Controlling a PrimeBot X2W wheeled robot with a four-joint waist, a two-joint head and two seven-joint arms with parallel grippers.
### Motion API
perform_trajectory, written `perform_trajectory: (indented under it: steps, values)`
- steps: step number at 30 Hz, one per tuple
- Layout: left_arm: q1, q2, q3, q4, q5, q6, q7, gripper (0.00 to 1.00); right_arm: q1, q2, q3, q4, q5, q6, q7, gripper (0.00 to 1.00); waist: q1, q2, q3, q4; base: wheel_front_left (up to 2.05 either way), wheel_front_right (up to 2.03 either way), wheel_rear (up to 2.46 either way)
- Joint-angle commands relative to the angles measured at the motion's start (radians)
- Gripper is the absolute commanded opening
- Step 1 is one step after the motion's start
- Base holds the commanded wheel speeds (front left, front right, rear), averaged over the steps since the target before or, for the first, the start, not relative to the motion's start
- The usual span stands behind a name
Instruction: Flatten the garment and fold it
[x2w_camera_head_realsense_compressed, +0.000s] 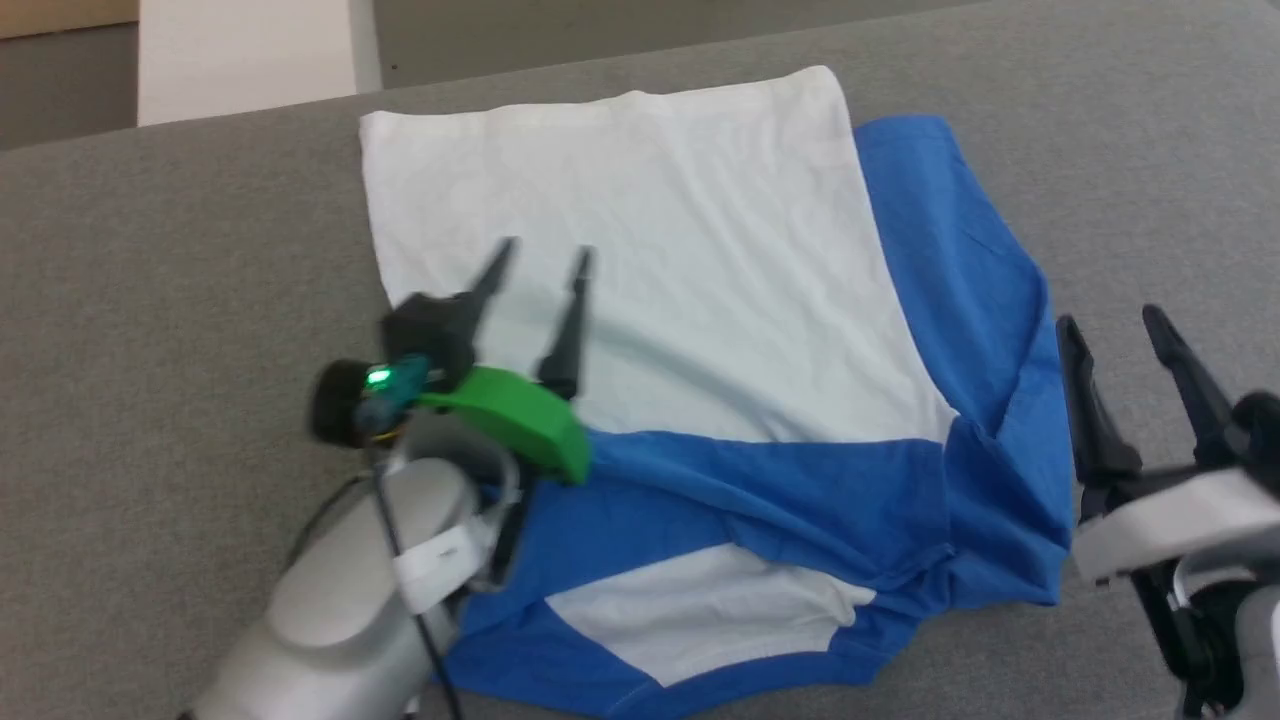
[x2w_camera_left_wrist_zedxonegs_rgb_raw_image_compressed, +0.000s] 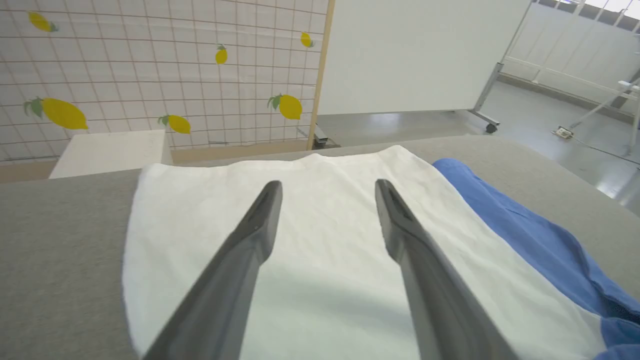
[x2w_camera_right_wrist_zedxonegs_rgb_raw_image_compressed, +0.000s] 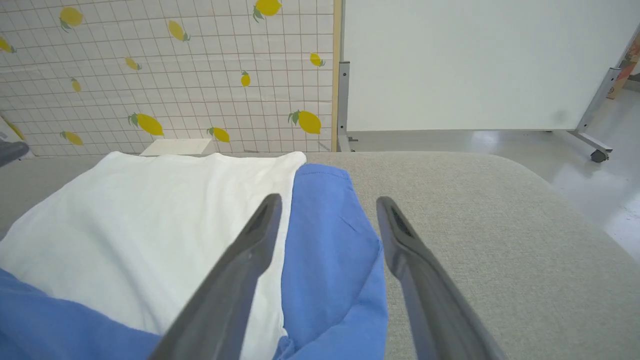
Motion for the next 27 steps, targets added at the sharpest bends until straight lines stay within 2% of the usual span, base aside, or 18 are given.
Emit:
perform_trajectory:
  steps: [1, 4, 6, 11, 14, 18, 27]
  values:
    - [0.038, 0.032, 0.033, -0.015, 0.026, 0.024, -0.008, 1.0, -0.046, -0.017, 0.005, 0.018, 0.012, -0.002, 0.022, 1.0, 0.0, 0.0, 0.011, 0.027, 0.0, 0.0, 0.0]
    - [0.103, 0.082, 0.147, -0.083, 0.086, 0.071, -0.011, 1.0, -0.145, -0.06, 0.001, 0.082, 0.039, -0.002, 0.075, 1.0, 0.0, 0.0, 0.038, 0.052, 0.0, 0.0, 0.0]
    - [0.148, 0.096, 0.223, -0.128, 0.128, 0.087, -0.011, 1.0, -0.218, -0.081, -0.005, 0.136, 0.066, -0.002, 0.108, 1.0, 0.0, 0.0, 0.065, 0.071, 0.0, 0.0, 0.0]
    - [0.239, 0.078, 0.385, -0.229, 0.225, 0.09, -0.012, 1.0, -0.394, -0.122, -0.022, 0.304, 0.123, -0.002, 0.194, 1.0, 0.0, 0.0, 0.142, 0.12, 0.0, 0.0, 0.0]
    - [0.271, 0.05, 0.463, -0.274, 0.286, 0.073, -0.012, 1.0, -0.508, -0.127, -0.064, 0.419, 0.191, -0.002, 0.248, 1.0, 0.0, 0.0, 0.193, 0.152, 0.0, 0.0, 0.0]
    - [0.295, -0.001, 0.546, -0.315, 0.349, 0.037, -0.012, 1.0, -0.622, -0.169, -0.08, 0.531, 0.207, -0.002, 0.32, 1.0, 0.0, 0.0, 0.248, 0.189, 0.0, 0.0, 0.0]
    - [0.313, -0.111, 0.66, -0.334, 0.434, -0.055, -0.012, 1.0, -0.778, -0.243, -0.085, 0.656, 0.186, -0.002, 0.499, 1.0, 0.0, 0.0, 0.321, 0.252, 0.0, 0.0, 0.0]
